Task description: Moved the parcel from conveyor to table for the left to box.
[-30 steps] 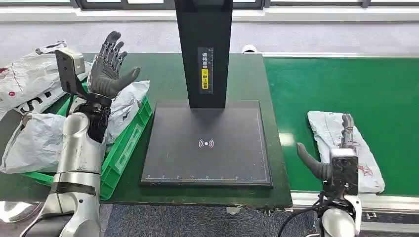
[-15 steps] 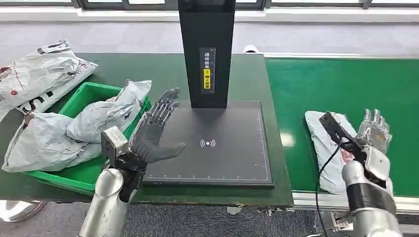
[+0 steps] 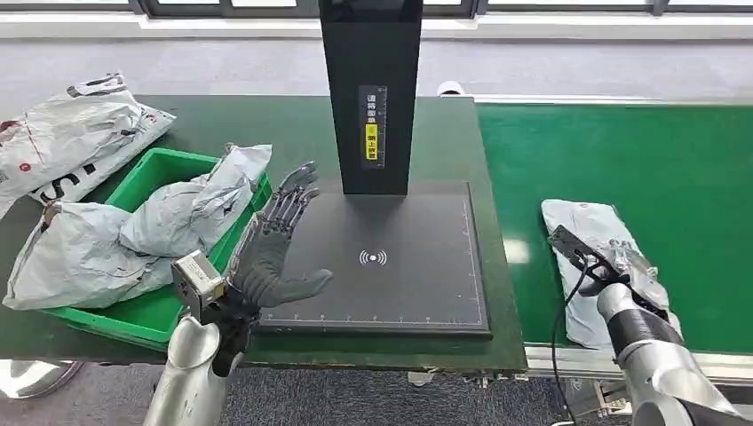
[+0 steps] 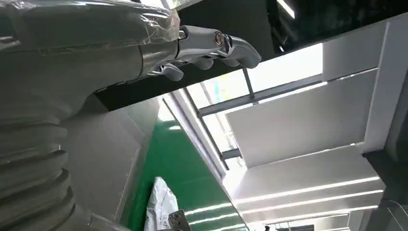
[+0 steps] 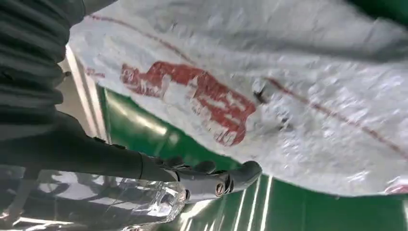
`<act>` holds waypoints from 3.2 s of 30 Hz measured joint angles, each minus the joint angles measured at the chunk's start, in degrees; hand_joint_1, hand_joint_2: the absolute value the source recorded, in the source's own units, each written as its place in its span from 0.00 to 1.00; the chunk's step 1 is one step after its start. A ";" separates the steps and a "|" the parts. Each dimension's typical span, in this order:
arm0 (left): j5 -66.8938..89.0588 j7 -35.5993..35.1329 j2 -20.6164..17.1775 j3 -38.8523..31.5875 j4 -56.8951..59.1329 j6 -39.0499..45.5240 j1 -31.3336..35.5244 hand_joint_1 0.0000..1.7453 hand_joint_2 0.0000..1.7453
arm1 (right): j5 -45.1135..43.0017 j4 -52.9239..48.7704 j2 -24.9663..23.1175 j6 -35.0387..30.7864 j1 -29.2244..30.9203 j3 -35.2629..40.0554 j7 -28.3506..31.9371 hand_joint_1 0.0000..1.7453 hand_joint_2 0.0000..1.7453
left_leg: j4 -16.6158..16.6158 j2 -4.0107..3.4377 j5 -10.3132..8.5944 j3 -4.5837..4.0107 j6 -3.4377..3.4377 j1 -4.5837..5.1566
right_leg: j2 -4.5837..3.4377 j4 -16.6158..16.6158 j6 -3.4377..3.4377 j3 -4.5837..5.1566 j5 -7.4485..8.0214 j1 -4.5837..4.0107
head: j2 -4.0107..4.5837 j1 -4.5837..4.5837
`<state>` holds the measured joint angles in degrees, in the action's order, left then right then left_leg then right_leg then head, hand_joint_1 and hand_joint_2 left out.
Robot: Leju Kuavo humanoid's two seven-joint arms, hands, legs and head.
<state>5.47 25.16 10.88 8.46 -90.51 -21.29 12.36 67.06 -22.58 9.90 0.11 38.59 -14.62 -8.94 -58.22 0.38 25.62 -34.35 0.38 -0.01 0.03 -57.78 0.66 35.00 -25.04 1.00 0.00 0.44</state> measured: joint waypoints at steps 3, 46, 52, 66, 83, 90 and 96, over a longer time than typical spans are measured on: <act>1.55 0.85 0.00 0.00 -0.11 0.31 -0.01 0.00 1.00 | -1.61 1.35 -0.61 1.35 0.13 0.00 2.77 0.00 1.00 | -0.01 0.00 0.00 0.00 0.00 0.00 | 0.00 0.00 0.00 0.00 0.00 0.00 | 0.00 -0.02; 4.15 3.17 0.00 0.09 0.59 1.55 -1.38 0.00 1.00 | 8.15 5.11 -2.82 7.49 1.21 7.32 -10.64 1.00 1.00 | -0.05 0.02 0.00 0.11 -0.01 0.01 | 0.03 0.01 0.00 -0.13 0.00 0.00 | 0.00 0.00; 4.17 3.17 0.00 0.09 0.00 2.10 -2.45 0.00 1.00 | 6.14 5.11 -2.86 4.00 1.34 7.28 -9.58 1.00 1.00 | -0.03 0.02 0.00 0.10 0.00 0.00 | 0.02 0.01 0.00 -0.11 0.00 0.00 | 0.00 0.00; 4.79 2.66 0.00 -0.11 -2.25 3.35 -4.42 0.00 1.00 | -7.53 3.80 -3.63 -4.26 1.66 1.79 7.25 1.00 1.00 | -0.02 0.01 0.00 0.07 0.00 0.01 | 0.01 0.00 0.00 -0.11 0.00 0.00 | 0.00 -0.02; 7.78 2.23 0.33 -0.98 -3.58 8.32 -6.60 0.00 1.00 | -36.85 -40.84 -13.44 -2.32 -11.93 11.75 19.87 1.00 1.00 | 0.01 0.00 -0.01 0.03 0.10 -0.06 | -0.04 -0.01 -0.04 0.00 -0.05 -0.04 | 0.00 0.00; 7.82 2.51 0.50 -1.05 -3.50 8.72 -6.94 0.00 1.00 | -36.85 -50.71 -14.27 -1.27 -15.85 21.69 19.54 1.00 1.00 | 0.02 0.00 -0.02 0.02 0.11 -0.06 | -0.01 -0.01 -0.05 0.00 -0.04 -0.05 | 0.00 0.00; 7.54 1.81 0.52 -1.05 -3.61 9.27 -6.89 0.00 1.00 | -33.42 -50.86 -15.17 0.74 -16.59 33.43 16.89 0.64 1.00 | 0.03 -0.11 -0.03 0.08 0.13 -0.10 | -0.15 -0.01 -0.12 0.01 -0.01 -0.09 | 0.00 0.00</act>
<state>13.00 26.97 11.41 7.41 -94.12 -12.02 5.47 33.64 -73.44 -5.27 0.85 22.00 18.80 7.95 -58.19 0.26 25.59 -34.27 0.50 -0.11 -0.12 -57.79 0.54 35.01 -25.05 0.91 0.00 0.44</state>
